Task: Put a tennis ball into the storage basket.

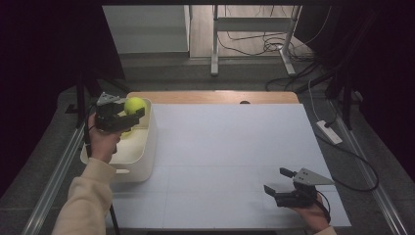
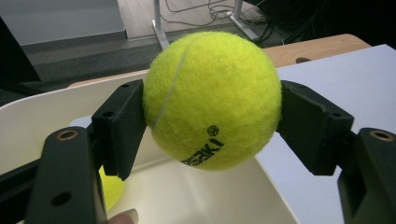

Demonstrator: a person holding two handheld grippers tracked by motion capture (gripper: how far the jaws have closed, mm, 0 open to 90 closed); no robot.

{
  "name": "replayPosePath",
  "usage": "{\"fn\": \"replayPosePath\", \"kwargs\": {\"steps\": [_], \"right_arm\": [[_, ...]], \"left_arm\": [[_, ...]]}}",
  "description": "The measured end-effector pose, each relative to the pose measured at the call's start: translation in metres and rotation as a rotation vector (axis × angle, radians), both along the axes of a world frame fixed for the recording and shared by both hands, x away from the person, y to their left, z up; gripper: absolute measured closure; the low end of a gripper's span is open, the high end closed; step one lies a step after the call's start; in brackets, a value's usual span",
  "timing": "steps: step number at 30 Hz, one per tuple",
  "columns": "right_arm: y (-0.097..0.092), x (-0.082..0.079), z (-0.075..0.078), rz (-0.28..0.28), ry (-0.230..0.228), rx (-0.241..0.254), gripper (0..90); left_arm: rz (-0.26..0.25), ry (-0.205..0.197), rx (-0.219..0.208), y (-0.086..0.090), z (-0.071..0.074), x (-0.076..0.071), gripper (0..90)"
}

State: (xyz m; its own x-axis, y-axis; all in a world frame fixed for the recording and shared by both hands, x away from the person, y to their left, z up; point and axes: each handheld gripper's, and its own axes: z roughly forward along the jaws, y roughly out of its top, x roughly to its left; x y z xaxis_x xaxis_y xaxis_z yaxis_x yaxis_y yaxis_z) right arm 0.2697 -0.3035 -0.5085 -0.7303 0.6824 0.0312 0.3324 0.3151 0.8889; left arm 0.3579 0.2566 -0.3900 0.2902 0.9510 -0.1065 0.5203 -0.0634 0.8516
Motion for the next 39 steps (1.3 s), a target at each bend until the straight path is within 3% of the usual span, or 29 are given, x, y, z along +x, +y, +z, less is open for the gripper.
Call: {"fn": "replayPosePath", "kwargs": {"steps": [26,34,36,39], "right_arm": [[-0.001,0.001,0.0,-0.01,0.003,0.002,10.4],[-0.001,0.001,-0.001,-0.012,0.007,-0.002,10.5],[-0.001,0.001,-0.001,-0.01,0.007,-0.003,10.5],[-0.001,0.001,-0.001,-0.011,0.007,-0.002,10.5]], "left_arm": [[0.044,0.163,0.062,0.004,-0.019,0.035,27.4],[0.05,0.164,0.055,0.006,-0.019,0.035,27.0],[0.035,0.157,0.017,0.008,-0.017,0.034,22.3],[0.03,0.128,0.003,0.009,-0.013,0.031,16.3]]}}
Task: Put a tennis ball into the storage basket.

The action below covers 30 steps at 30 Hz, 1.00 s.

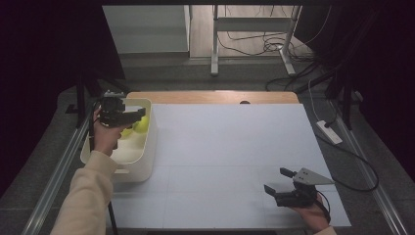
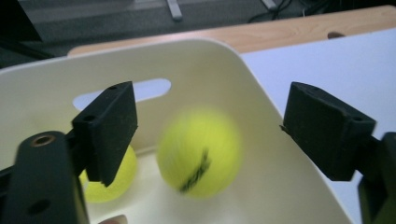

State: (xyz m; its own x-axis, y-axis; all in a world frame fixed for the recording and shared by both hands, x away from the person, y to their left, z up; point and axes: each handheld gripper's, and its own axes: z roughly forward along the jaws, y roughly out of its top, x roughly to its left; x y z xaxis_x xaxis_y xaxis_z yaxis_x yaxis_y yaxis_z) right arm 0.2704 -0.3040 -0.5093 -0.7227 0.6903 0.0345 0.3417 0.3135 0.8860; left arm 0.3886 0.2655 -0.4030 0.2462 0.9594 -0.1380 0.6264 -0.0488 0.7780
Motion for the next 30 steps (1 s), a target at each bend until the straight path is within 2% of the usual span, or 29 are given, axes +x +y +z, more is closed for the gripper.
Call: {"fn": "replayPosePath", "kwargs": {"steps": [6,8,11,15,21,30], "right_arm": [[0.0,0.0,0.0,0.001,0.001,0.0,10.5],[0.0,0.0,0.001,0.0,-0.008,0.001,10.5],[0.0,-0.001,0.001,-0.001,-0.009,0.006,10.6],[0.0,0.0,0.0,0.0,-0.008,0.008,10.6],[0.0,0.002,-0.001,0.003,-0.001,0.011,10.6],[-0.005,0.002,-0.001,-0.005,-0.002,0.025,10.7]], "left_arm": [[-0.043,-0.028,-0.024,-0.003,0.004,-0.008,12.7],[-0.08,-0.034,-0.045,-0.004,0.006,-0.012,12.1],[-0.114,-0.074,-0.056,-0.009,0.012,-0.021,12.3],[-0.148,-0.106,-0.061,-0.013,0.017,-0.03,12.4],[-0.194,-0.117,-0.097,-0.014,0.018,-0.039,12.7],[-0.246,-0.138,-0.112,-0.021,0.023,-0.052,12.8]]}}
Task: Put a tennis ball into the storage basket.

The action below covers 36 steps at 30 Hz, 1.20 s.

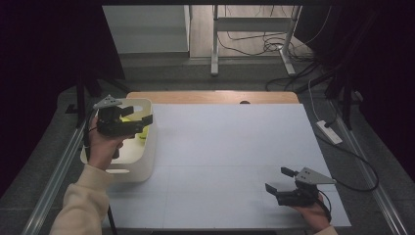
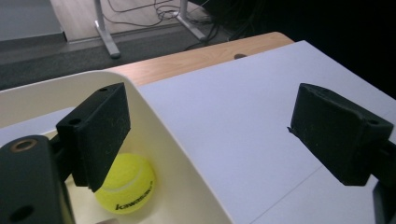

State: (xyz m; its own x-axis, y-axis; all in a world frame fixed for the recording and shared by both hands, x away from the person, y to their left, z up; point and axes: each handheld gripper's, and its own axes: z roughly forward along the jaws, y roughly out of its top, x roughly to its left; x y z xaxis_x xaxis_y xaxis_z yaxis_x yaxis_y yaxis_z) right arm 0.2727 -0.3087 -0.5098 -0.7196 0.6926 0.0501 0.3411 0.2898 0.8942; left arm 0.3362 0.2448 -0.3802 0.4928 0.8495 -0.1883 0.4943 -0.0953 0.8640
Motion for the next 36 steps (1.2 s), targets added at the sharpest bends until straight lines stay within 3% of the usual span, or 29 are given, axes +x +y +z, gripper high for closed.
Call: {"fn": "replayPosePath", "kwargs": {"steps": [22,36], "right_arm": [[0.002,-0.003,0.002,0.006,-0.009,-0.008,10.7],[0.002,-0.004,0.002,0.005,-0.012,-0.012,10.6]], "left_arm": [[-0.128,-0.048,0.006,-0.026,-0.002,-0.041,12.8],[-0.22,-0.05,-0.011,-0.044,-0.012,-0.063,12.9]]}}
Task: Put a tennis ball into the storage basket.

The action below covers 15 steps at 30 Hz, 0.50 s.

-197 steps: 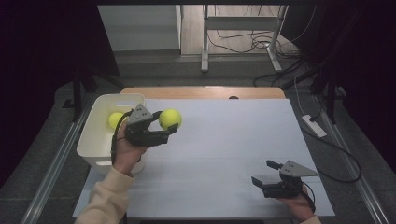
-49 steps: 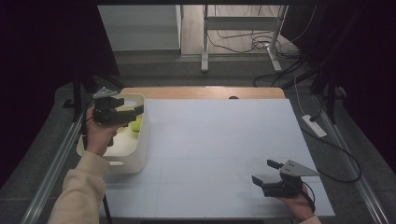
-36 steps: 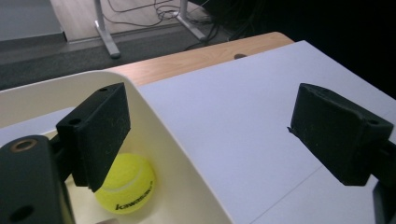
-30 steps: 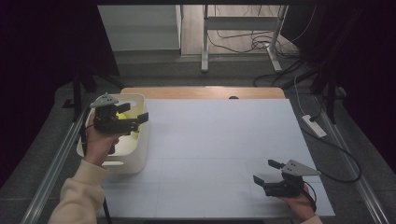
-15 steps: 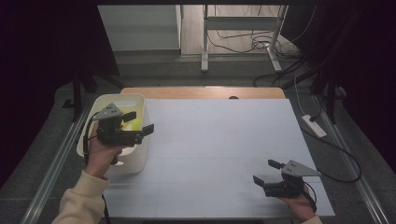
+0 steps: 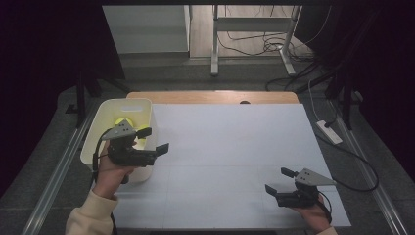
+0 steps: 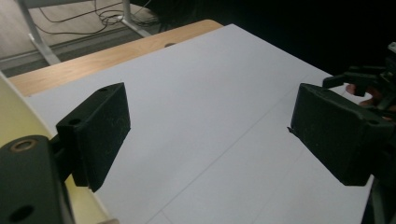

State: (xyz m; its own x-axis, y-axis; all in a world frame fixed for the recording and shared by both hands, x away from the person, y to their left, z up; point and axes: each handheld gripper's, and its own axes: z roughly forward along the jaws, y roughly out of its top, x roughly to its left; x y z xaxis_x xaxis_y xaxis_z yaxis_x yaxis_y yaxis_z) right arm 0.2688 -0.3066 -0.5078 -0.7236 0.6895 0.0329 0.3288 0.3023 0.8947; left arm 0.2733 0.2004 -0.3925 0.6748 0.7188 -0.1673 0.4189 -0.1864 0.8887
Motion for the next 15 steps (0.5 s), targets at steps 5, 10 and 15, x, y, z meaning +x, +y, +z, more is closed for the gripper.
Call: {"fn": "replayPosePath", "kwargs": {"steps": [5,10,15], "right_arm": [[0.0,0.0,0.0,-0.001,0.001,0.002,10.6],[0.001,-0.001,0.0,0.0,0.002,0.002,10.7],[0.001,-0.001,0.0,0.0,0.002,0.003,10.7]], "left_arm": [[-0.035,-0.009,-0.007,-0.007,-0.005,-0.011,13.5],[-0.063,-0.017,-0.017,-0.012,-0.01,-0.02,14.0],[-0.089,-0.021,-0.02,-0.016,-0.019,-0.028,14.0]]}}
